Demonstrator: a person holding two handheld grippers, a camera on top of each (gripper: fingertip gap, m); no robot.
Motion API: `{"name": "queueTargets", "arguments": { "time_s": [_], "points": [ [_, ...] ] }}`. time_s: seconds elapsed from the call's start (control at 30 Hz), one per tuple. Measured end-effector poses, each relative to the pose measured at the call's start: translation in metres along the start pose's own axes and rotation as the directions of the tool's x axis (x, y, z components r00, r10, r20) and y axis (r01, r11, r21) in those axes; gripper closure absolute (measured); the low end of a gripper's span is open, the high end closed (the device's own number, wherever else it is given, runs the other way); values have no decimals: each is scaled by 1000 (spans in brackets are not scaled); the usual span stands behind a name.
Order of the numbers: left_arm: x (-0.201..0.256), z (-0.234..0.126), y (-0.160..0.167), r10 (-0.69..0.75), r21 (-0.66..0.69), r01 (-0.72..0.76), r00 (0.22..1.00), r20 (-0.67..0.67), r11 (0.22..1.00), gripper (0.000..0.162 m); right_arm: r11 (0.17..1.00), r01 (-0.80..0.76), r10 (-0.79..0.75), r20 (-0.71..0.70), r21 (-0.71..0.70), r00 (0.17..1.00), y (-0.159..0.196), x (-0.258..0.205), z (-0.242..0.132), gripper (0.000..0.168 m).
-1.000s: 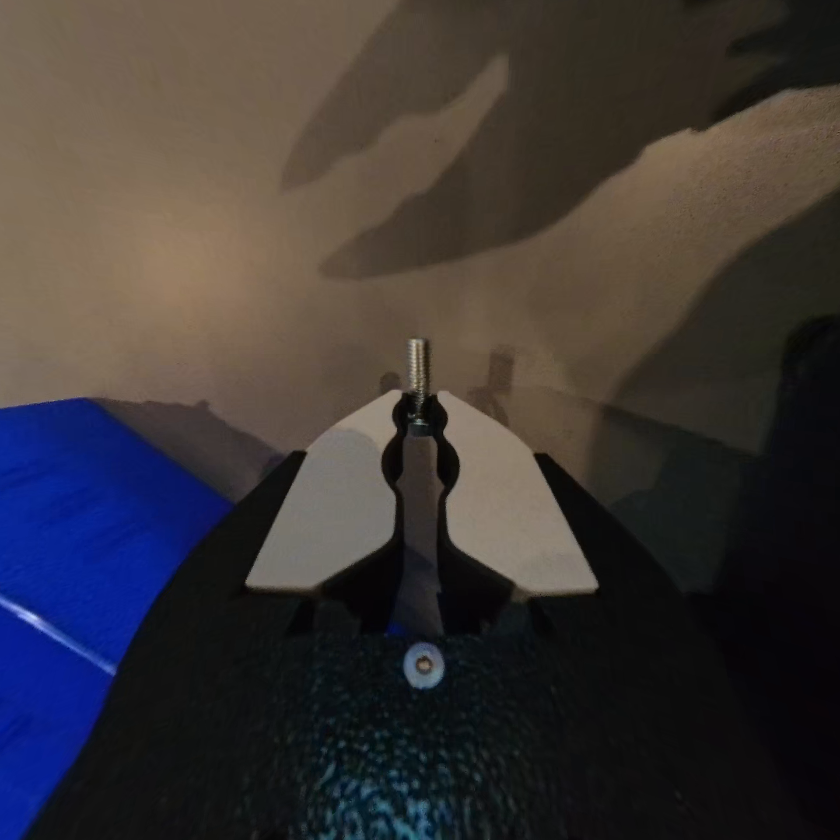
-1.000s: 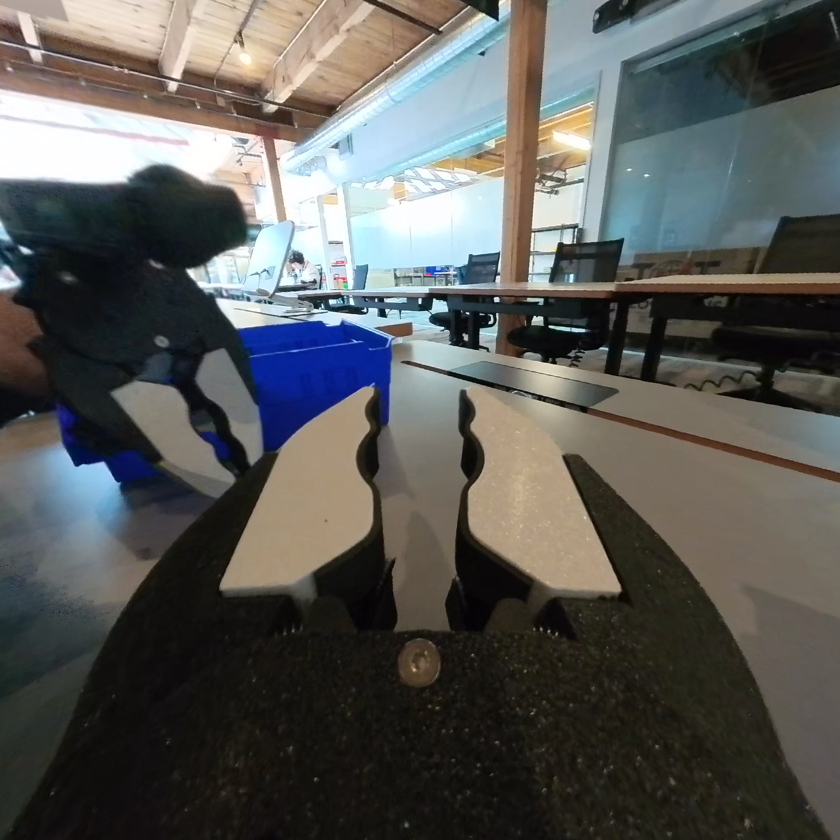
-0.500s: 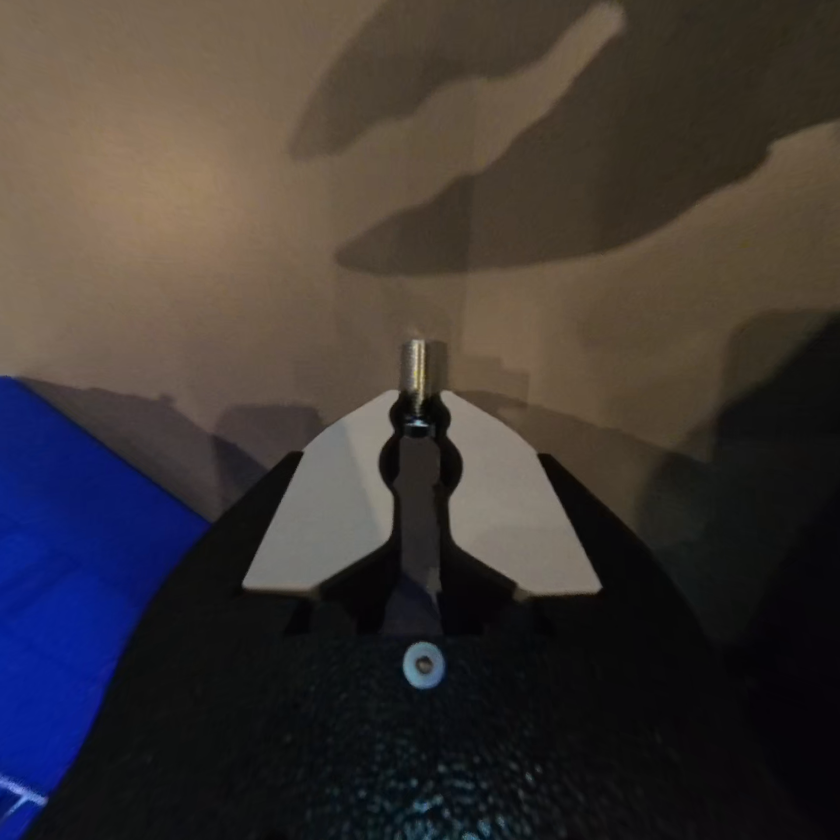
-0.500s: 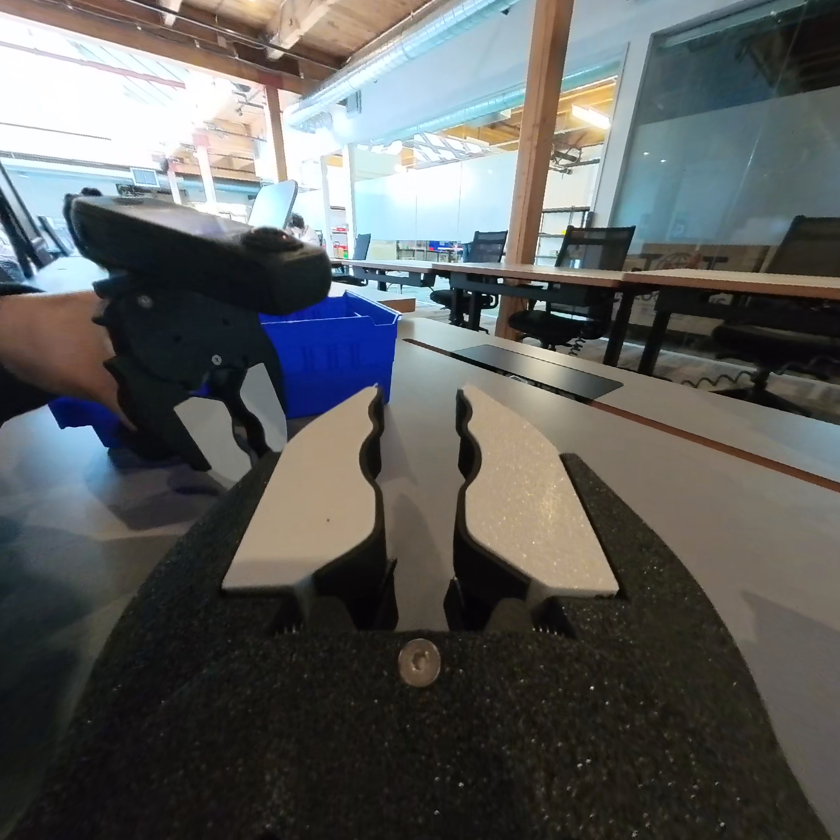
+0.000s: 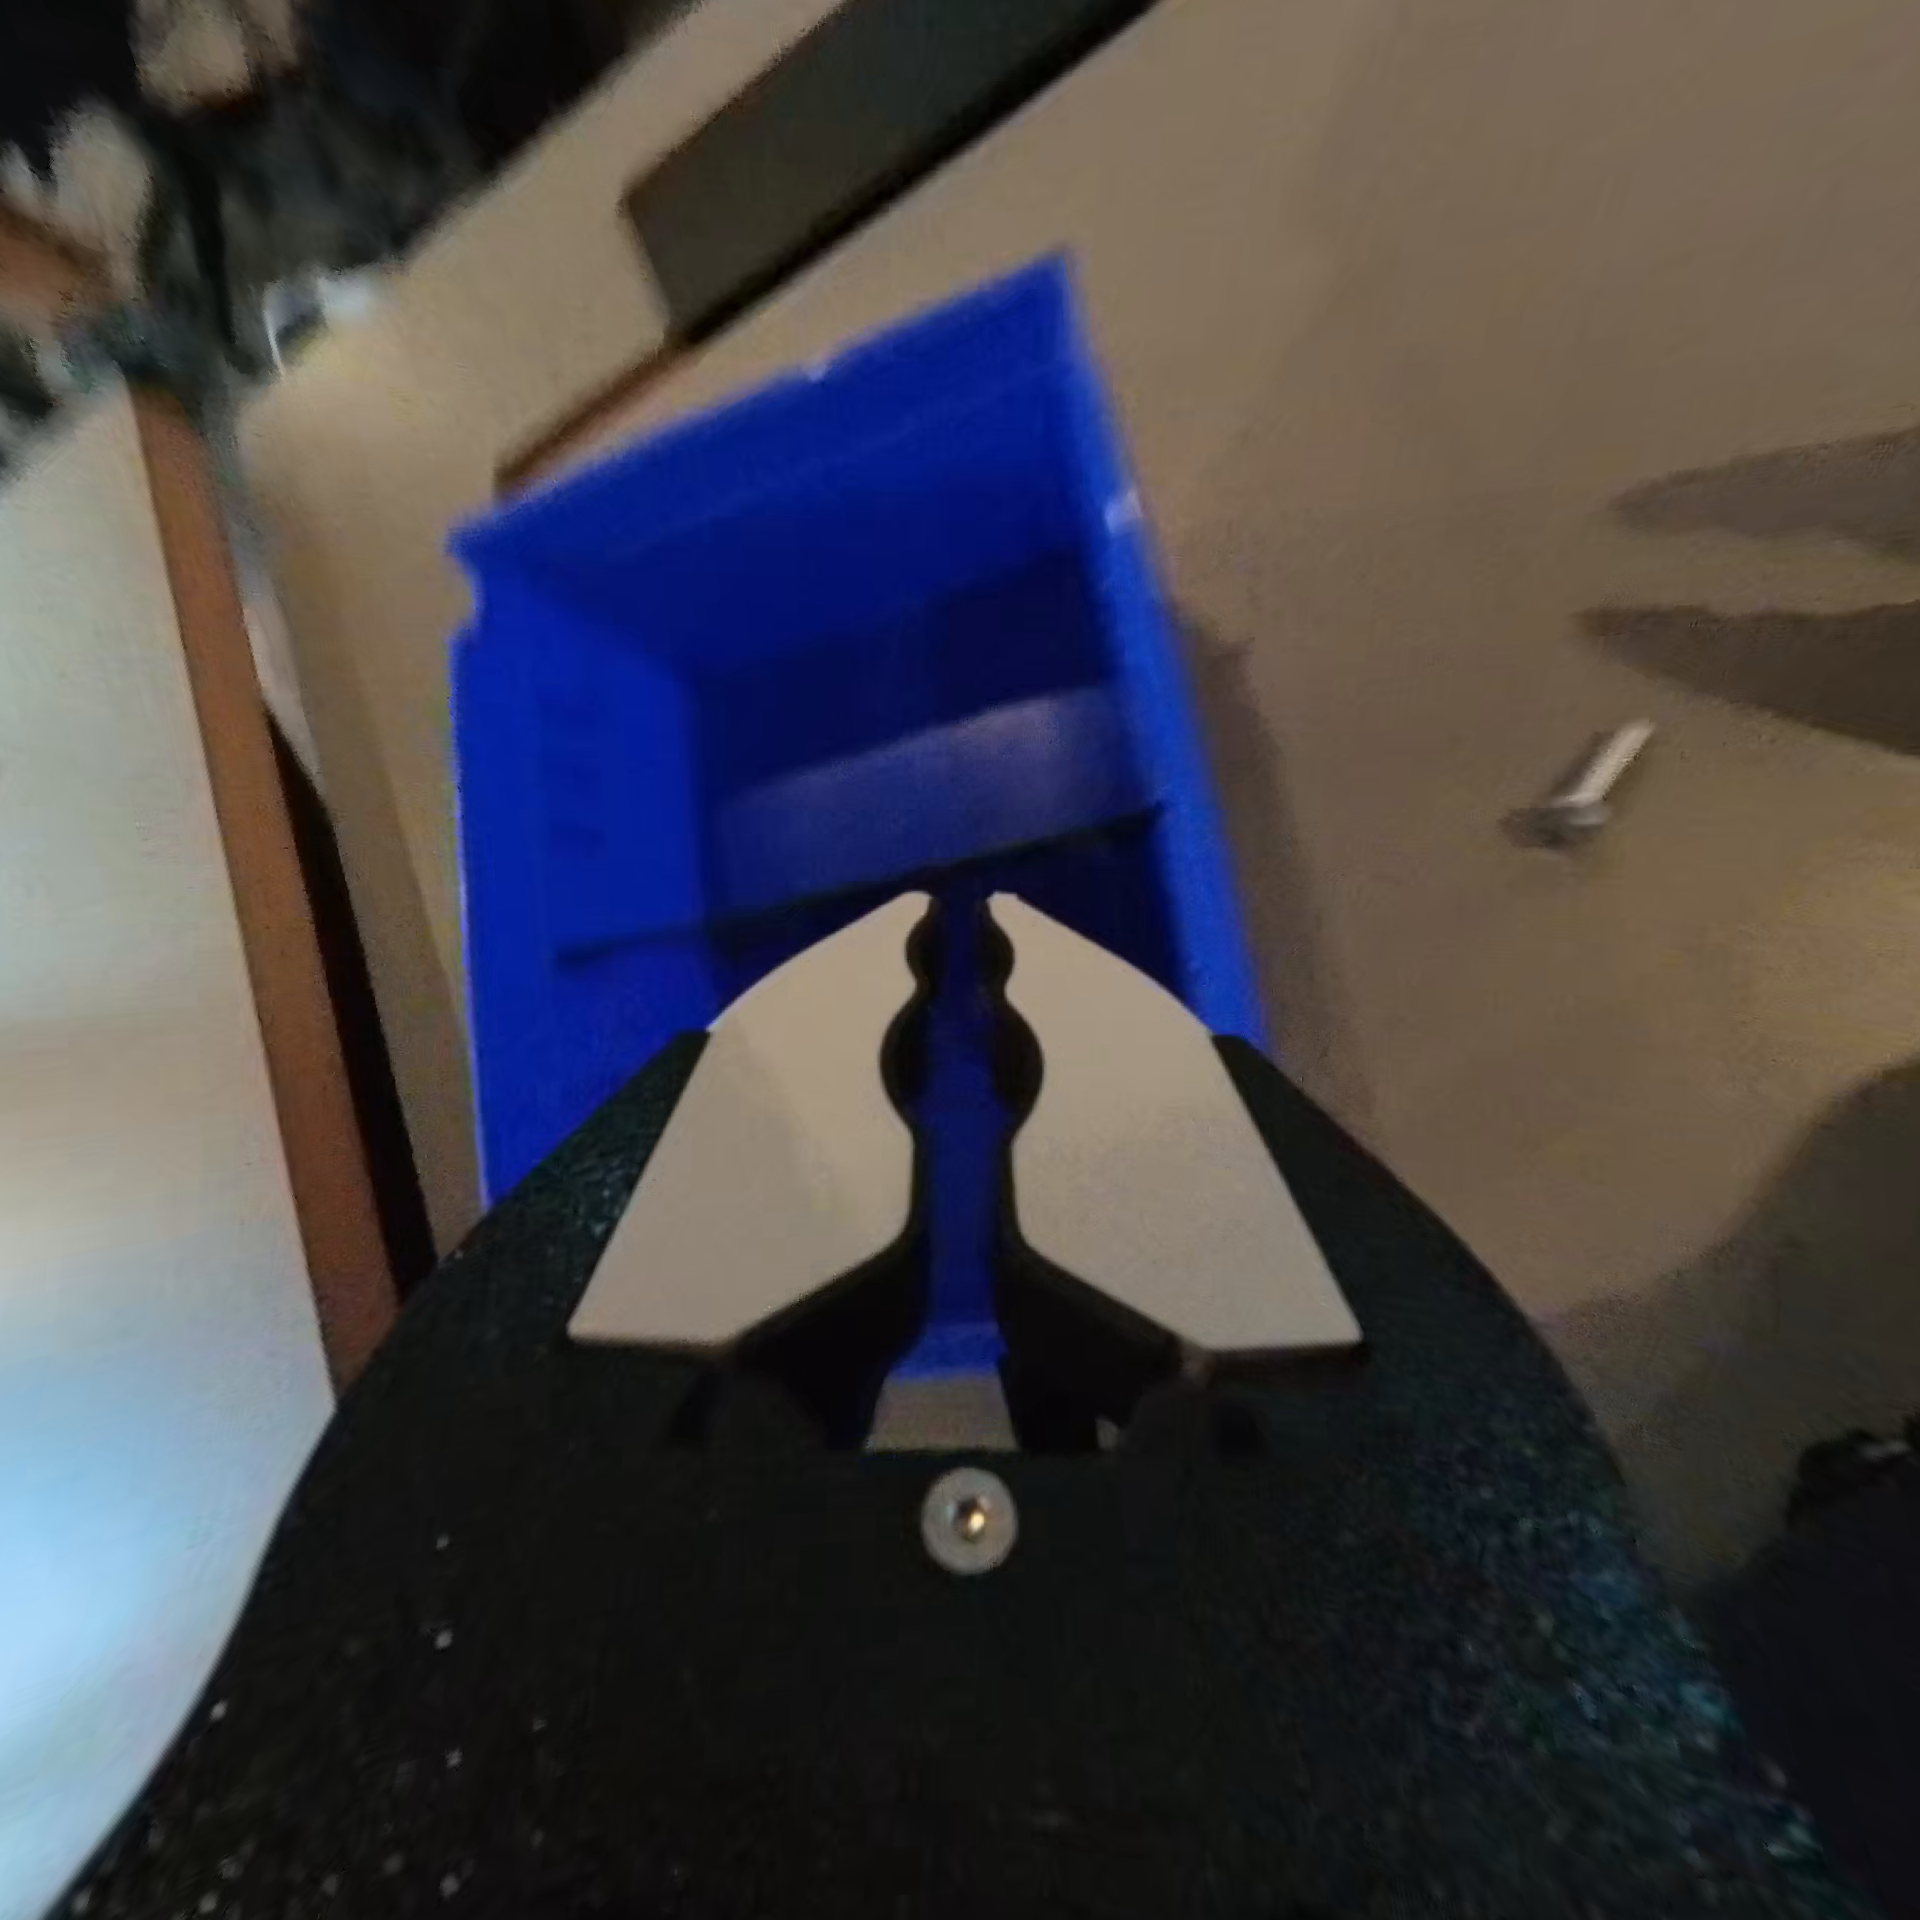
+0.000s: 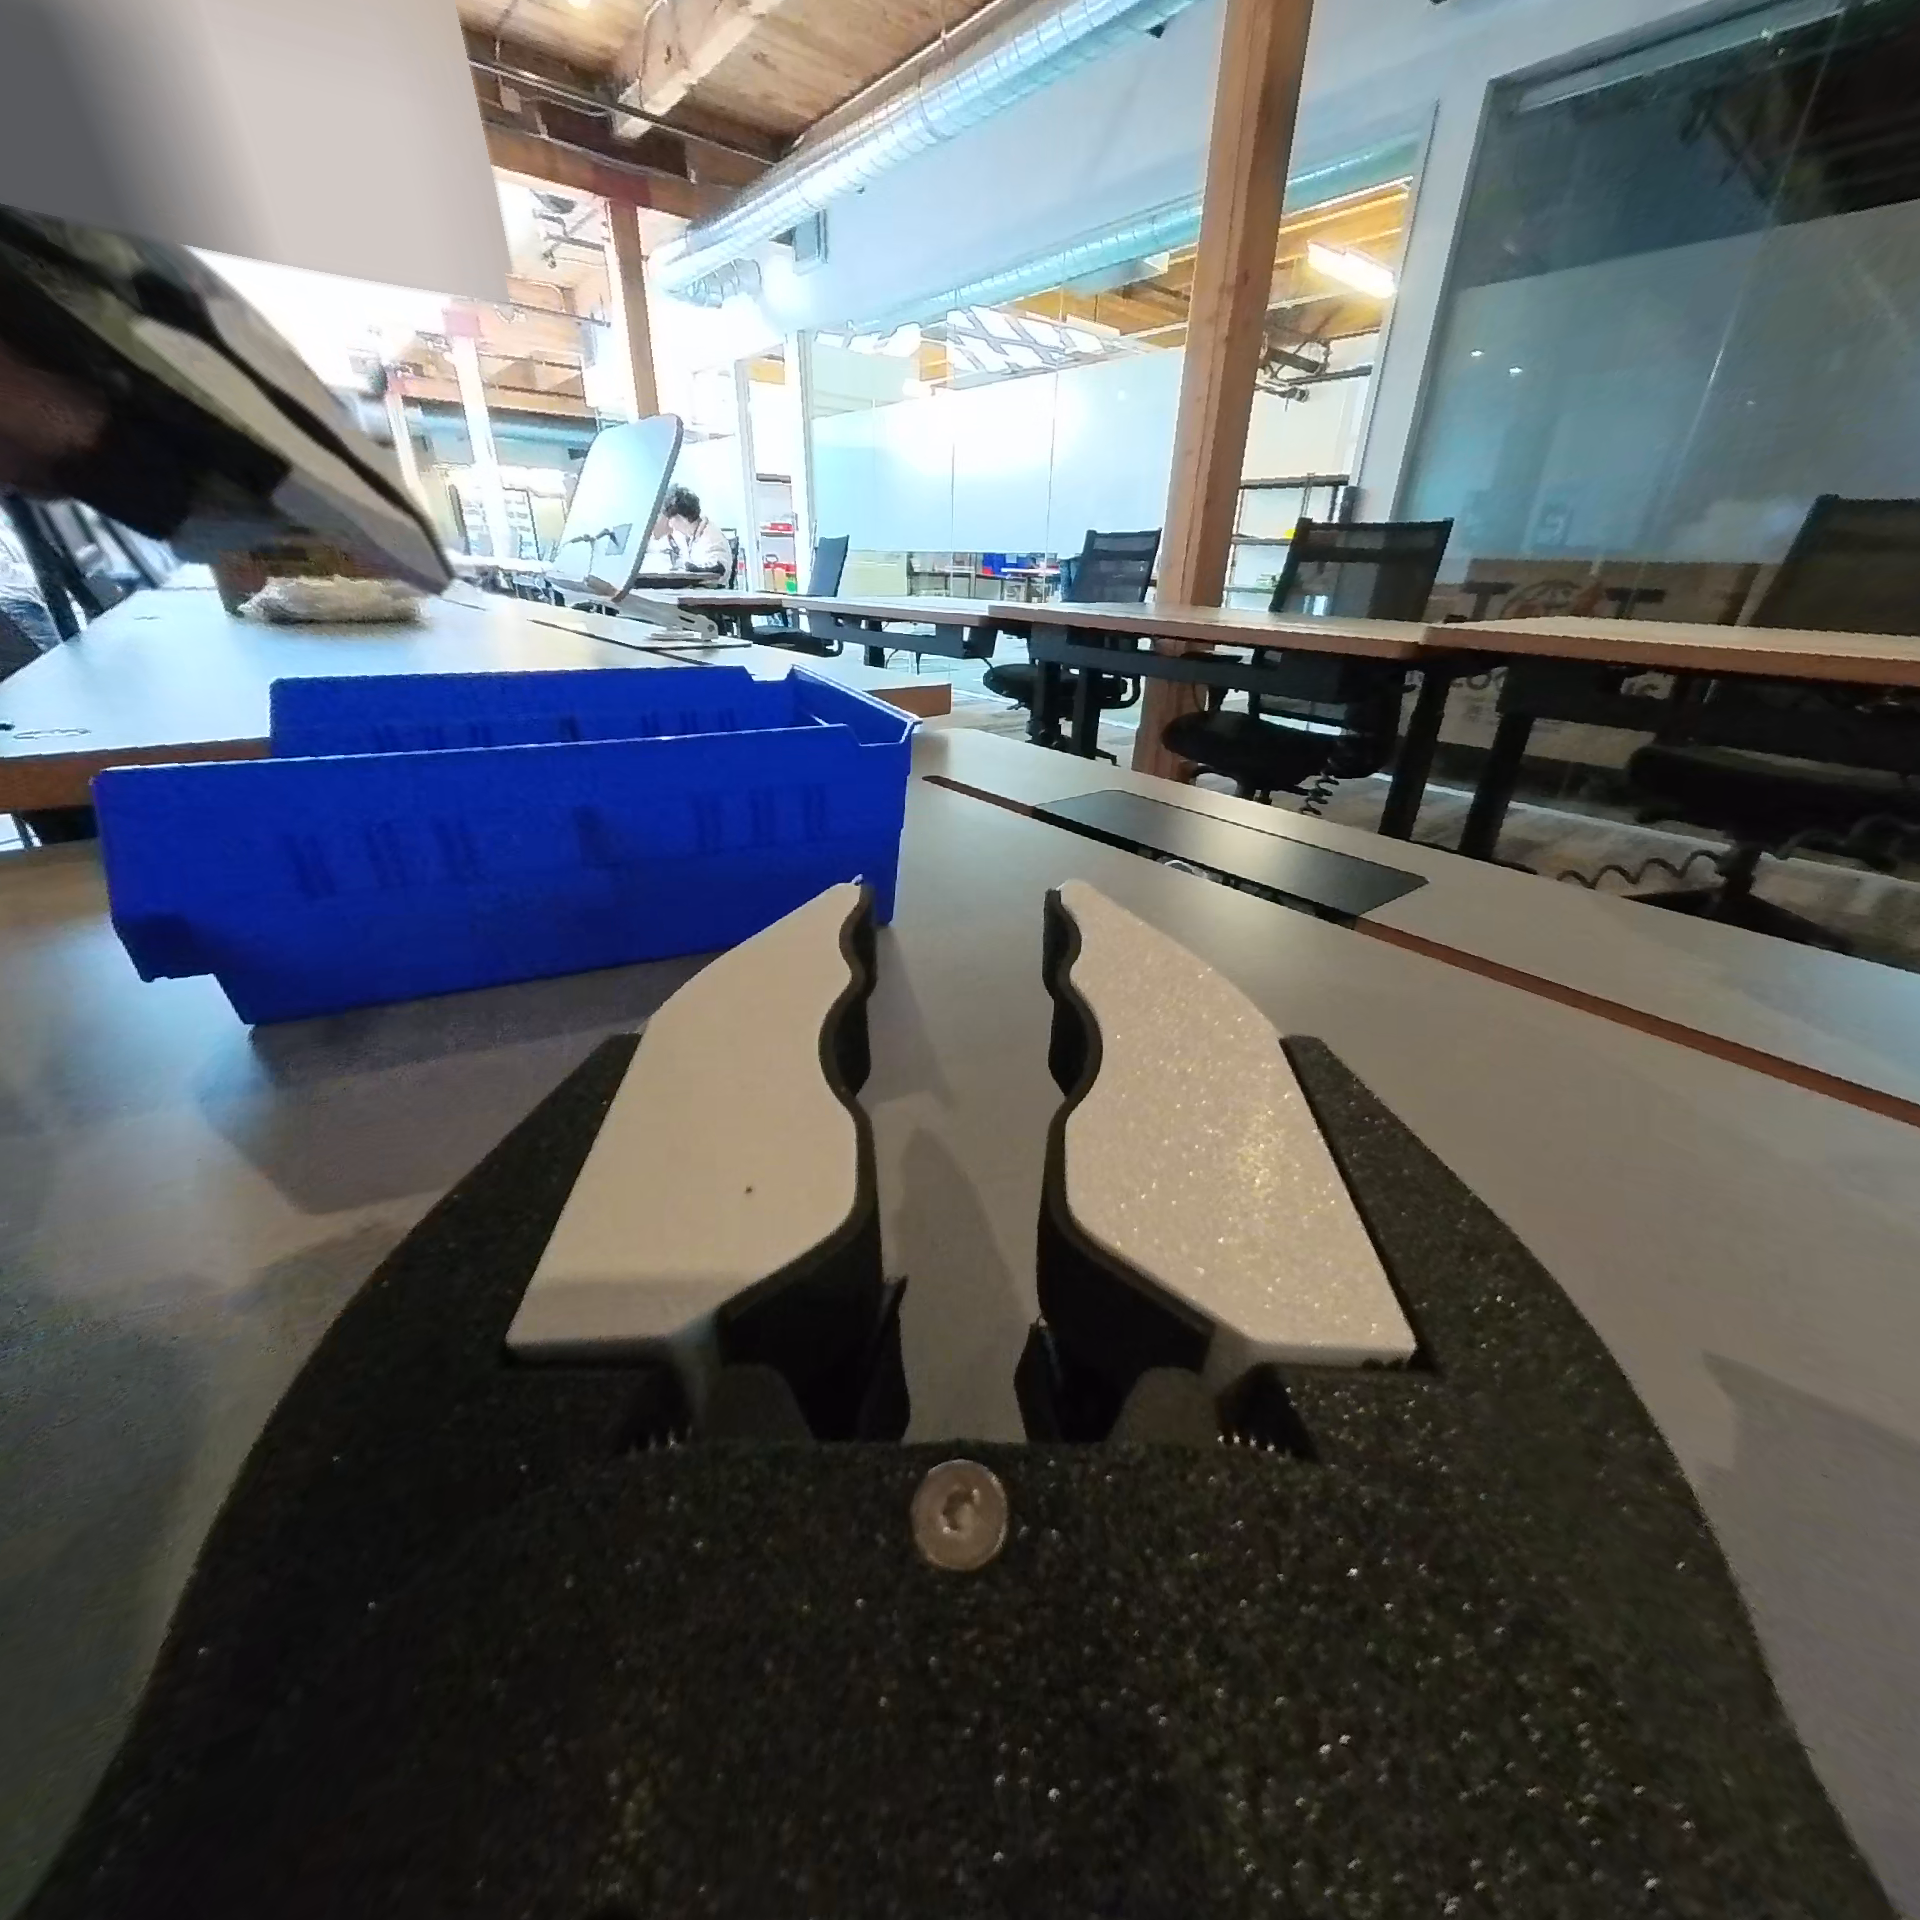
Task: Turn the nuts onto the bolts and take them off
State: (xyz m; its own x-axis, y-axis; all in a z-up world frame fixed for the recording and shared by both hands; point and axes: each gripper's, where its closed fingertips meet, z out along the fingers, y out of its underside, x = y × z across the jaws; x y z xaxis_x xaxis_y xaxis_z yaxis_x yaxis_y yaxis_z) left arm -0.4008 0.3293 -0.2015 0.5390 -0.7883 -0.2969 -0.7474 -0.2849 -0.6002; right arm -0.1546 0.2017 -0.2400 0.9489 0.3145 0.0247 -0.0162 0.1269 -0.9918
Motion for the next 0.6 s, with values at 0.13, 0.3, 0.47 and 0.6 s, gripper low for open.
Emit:
{"name": "queueTargets", "arguments": {
  "time_s": [0.13,0.3,0.47,0.6],
  "points": [
    [-29,30,63,-265,-208,246,962,-65,947,149,1000,-3,3,0,-1,1000,0,0,0,138],
    [-23,64,95,-290,-339,234,949,-125,911,140,1000,-9,9,1,-4,1000,1,1,0,138],
    [-19,90,110,-248,-434,163,957,-148,886,130,1000,-8,8,3,-6,1000,1,0,1,138],
    [-20,105,118,-271,-469,177,952,-141,865,126,1000,-10,10,3,-6,1000,1,0,1,138]
  ]
}}
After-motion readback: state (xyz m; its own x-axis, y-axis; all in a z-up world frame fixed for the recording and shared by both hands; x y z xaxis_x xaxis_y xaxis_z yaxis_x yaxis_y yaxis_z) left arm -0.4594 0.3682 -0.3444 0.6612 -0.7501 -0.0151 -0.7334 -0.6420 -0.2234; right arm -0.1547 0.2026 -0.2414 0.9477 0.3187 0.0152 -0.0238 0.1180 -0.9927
